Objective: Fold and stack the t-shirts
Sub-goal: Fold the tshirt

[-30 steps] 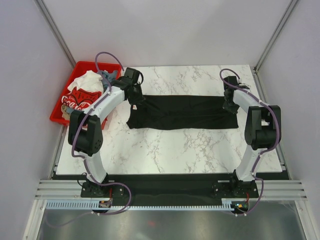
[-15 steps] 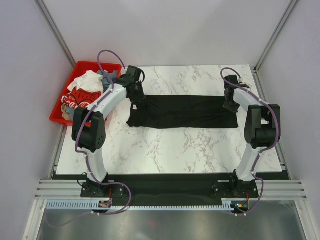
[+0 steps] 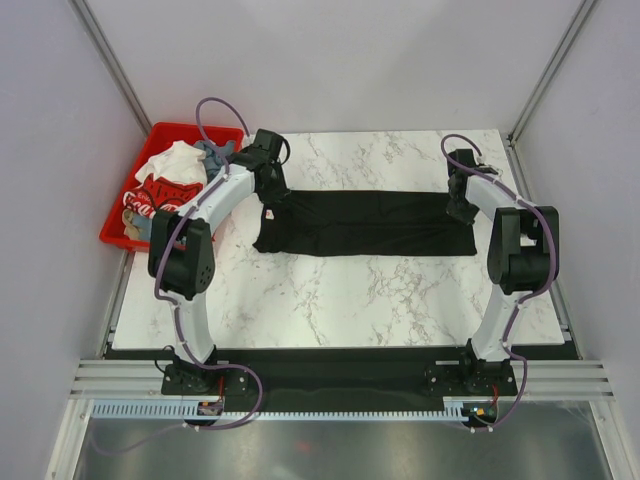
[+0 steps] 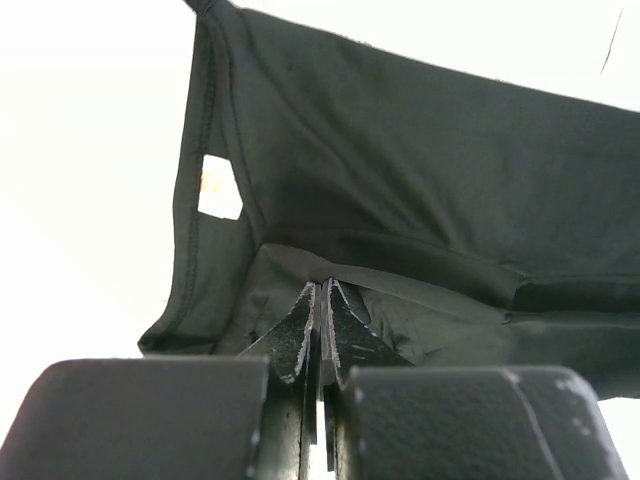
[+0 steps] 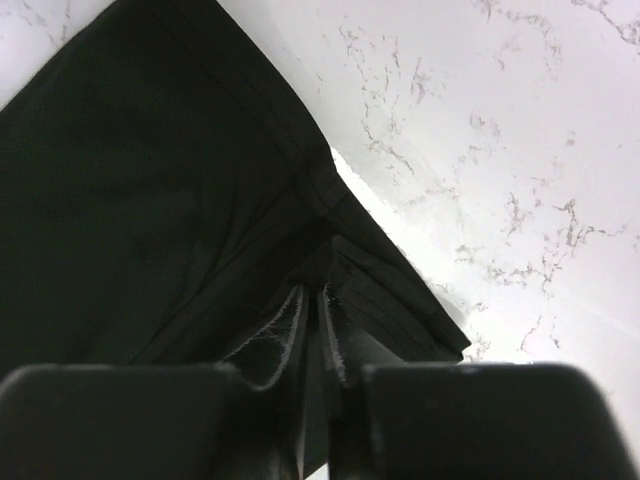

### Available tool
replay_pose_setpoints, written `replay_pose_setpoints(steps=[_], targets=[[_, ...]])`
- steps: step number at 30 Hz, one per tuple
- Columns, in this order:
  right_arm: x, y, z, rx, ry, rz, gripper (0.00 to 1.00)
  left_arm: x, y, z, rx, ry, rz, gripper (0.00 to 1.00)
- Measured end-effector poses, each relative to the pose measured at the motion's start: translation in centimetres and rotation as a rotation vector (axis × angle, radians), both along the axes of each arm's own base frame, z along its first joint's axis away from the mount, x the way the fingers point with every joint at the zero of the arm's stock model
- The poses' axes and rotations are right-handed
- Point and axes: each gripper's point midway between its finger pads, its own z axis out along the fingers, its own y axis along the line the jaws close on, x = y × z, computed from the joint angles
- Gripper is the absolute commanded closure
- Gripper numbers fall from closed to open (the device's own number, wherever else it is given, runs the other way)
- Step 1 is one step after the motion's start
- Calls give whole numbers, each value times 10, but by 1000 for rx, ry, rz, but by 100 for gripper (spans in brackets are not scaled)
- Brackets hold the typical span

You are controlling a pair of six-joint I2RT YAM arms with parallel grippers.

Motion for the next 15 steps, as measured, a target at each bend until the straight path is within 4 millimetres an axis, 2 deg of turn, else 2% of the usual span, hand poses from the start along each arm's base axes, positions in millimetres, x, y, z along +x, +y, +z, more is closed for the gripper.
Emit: replay_pose_setpoints(steps=[1, 5, 9, 12, 15], targets=[[1, 0, 1, 0, -3, -1, 73, 2, -1, -1, 0, 0, 0, 95], [5, -1, 9, -2, -19, -15, 70, 8, -4, 0, -7, -4, -7, 82], [-1, 0, 19, 5, -23, -20, 70, 7, -4, 3, -3, -1, -9, 68], [-5, 2, 29, 16, -44, -16, 71, 4, -2, 3, 4, 10, -12, 63], [-15, 2, 36, 20, -50, -15, 72, 0, 0, 8, 9, 11, -13, 63]])
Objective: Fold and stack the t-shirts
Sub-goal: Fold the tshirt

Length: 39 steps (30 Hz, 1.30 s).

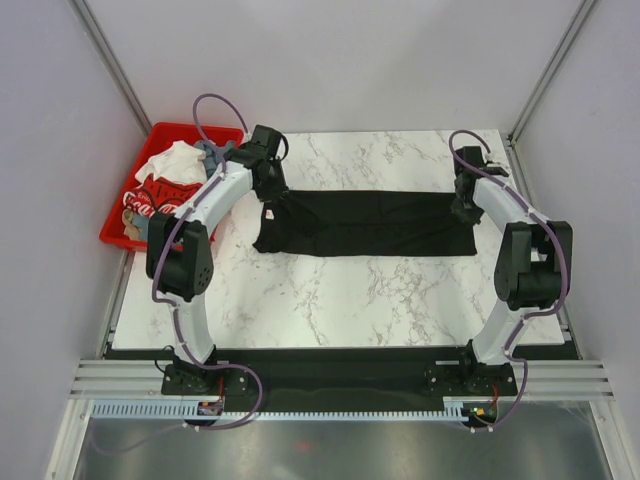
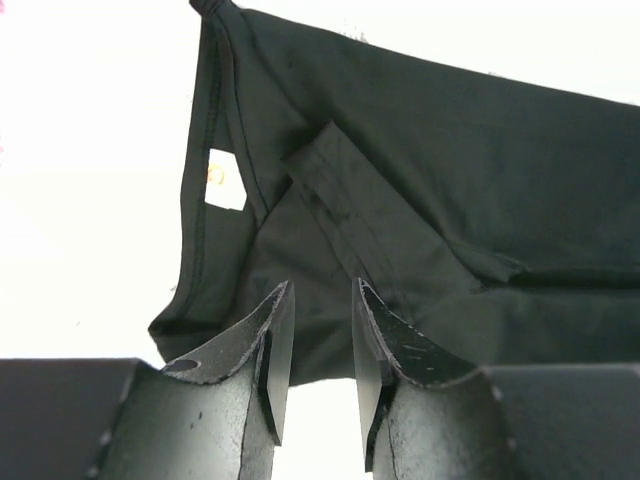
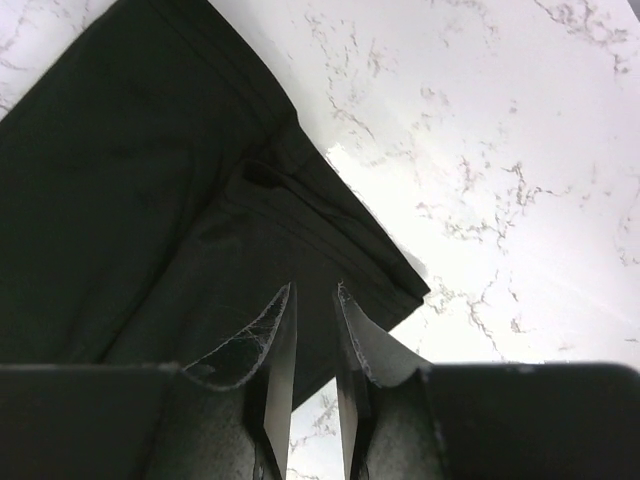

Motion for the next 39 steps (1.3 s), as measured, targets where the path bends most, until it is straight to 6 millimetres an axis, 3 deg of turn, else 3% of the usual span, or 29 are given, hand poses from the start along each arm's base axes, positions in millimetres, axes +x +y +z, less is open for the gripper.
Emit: replay_pose_setpoints(steps=[4, 8, 10, 14, 18, 24, 28, 29, 33, 39], targets=[[-9, 1, -4, 7, 19, 3, 71, -14, -2, 20, -25, -23, -16, 63], [-21, 2, -18, 9, 65, 23, 69, -34, -16, 24, -63, -9, -69, 64], [-27, 2, -25, 8, 85, 31, 69, -45, -25, 16, -70, 18, -97, 64], [-42, 0, -43, 23, 128, 33, 70, -69, -29, -20, -47, 117, -122, 64], [-53, -8, -53, 15, 152, 11, 80, -82, -21, -52, -15, 199, -102, 64], [-73, -15, -62, -12, 163, -13, 95, -92, -11, -74, 21, 249, -69, 65], [-84, -17, -62, -21, 159, -21, 96, -98, -7, -82, 32, 266, -53, 65], [-86, -17, -61, -20, 158, -21, 94, -100, -6, -84, 34, 273, -50, 65], [-86, -15, -50, -12, 127, -2, 67, -106, -2, -90, 43, 291, -41, 65], [-67, -11, -19, 21, 8, 66, 64, -104, 0, -90, 42, 287, -31, 65]])
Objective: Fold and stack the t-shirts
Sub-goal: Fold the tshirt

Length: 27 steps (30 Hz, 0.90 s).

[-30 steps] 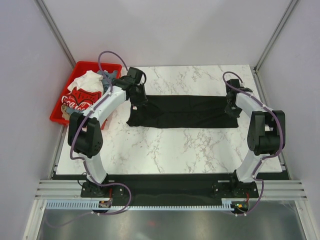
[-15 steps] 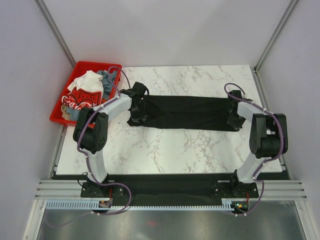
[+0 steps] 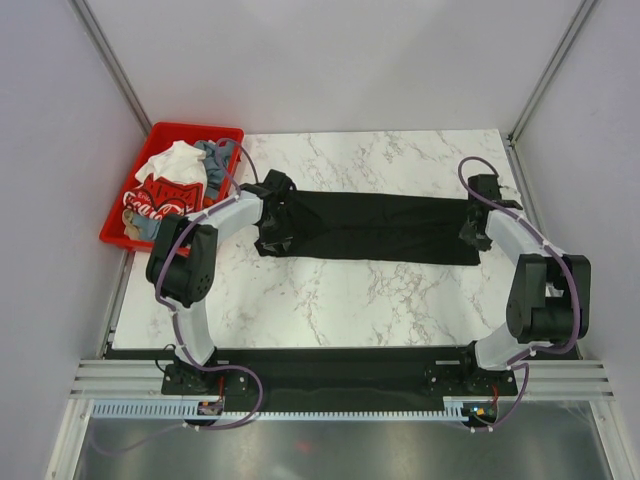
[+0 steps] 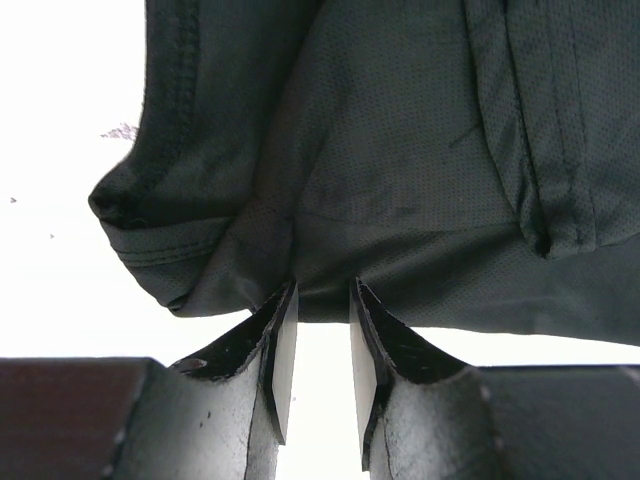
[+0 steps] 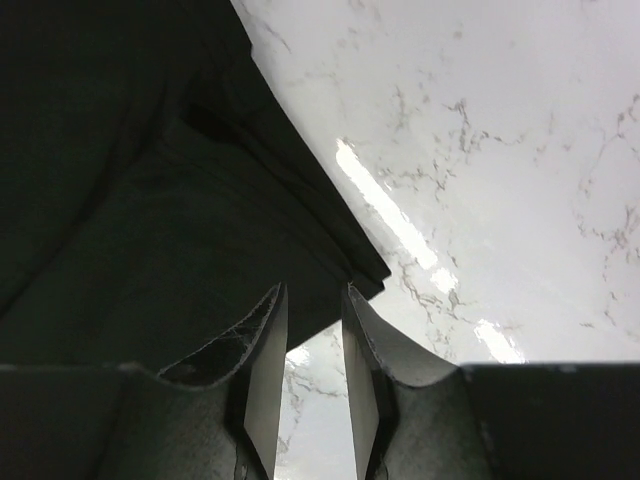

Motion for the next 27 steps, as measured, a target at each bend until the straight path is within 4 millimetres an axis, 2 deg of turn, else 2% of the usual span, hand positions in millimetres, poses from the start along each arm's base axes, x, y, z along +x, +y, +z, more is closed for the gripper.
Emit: replay_pose_setpoints(steps=[5, 10, 19, 27], targets=[[18, 2, 6, 34, -26, 55, 63, 4, 5, 0, -4, -8, 17, 65], [31, 6, -4, 63, 3, 120, 63, 2, 8, -4, -2, 1, 23, 66], [21, -6, -18, 68, 60, 127, 63, 1, 8, -6, -2, 4, 23, 66], [10, -9, -41, 92, 124, 126, 69, 1, 8, -7, -3, 2, 25, 66]])
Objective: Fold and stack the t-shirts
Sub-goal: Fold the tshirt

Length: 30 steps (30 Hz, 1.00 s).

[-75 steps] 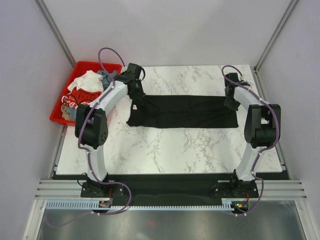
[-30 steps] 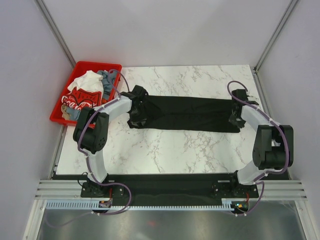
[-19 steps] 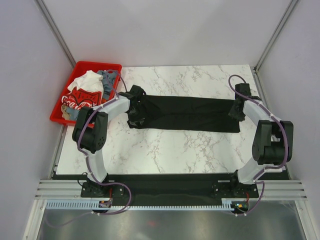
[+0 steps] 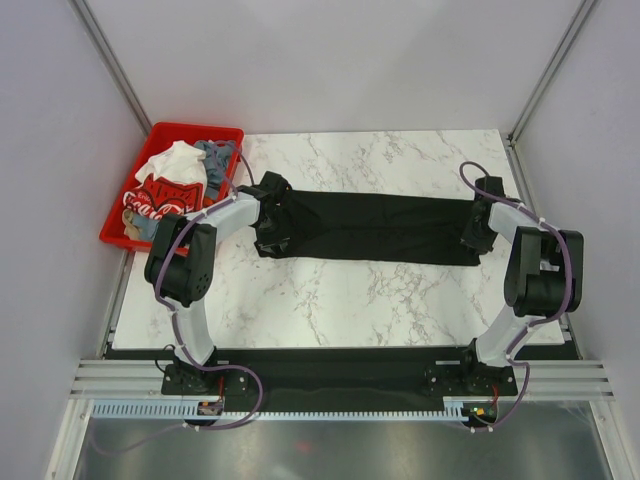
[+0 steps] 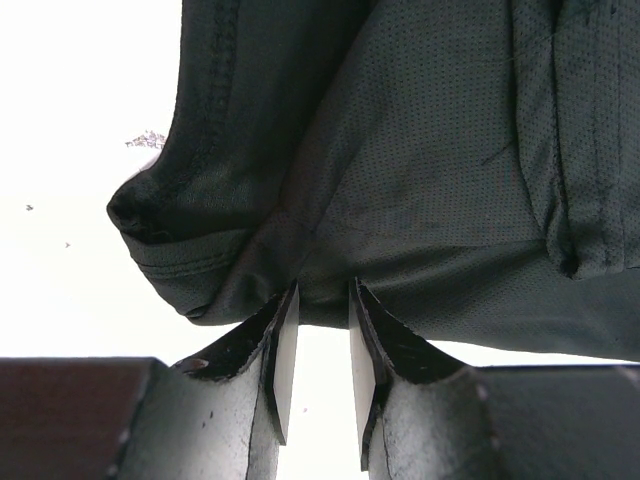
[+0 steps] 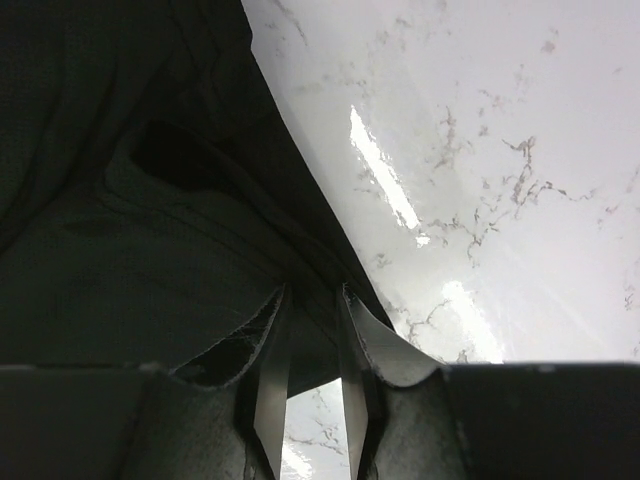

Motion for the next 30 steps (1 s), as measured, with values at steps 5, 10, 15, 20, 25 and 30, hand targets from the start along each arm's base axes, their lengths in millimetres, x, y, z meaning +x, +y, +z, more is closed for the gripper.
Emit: replay_pose_setpoints(steps=[5, 10, 15, 20, 25, 30], targets=[[-2, -4, -2, 15, -1, -7, 91, 1, -1, 0, -3, -2, 4, 66], [-1, -4, -2, 23, -5, -12, 100, 1, -1, -1, -4, -4, 7, 66], [-3, -4, 2, 24, -8, -15, 91, 1, -1, -1, -6, -7, 11, 66], [-7, -3, 8, 27, -17, -16, 88, 1, -1, -1, -7, -8, 12, 67], [-14, -2, 4, 31, 6, -16, 96, 0, -1, -1, -8, -10, 12, 67], [-17, -1, 6, 35, 14, -16, 71, 0, -1, -1, -9, -11, 13, 67]])
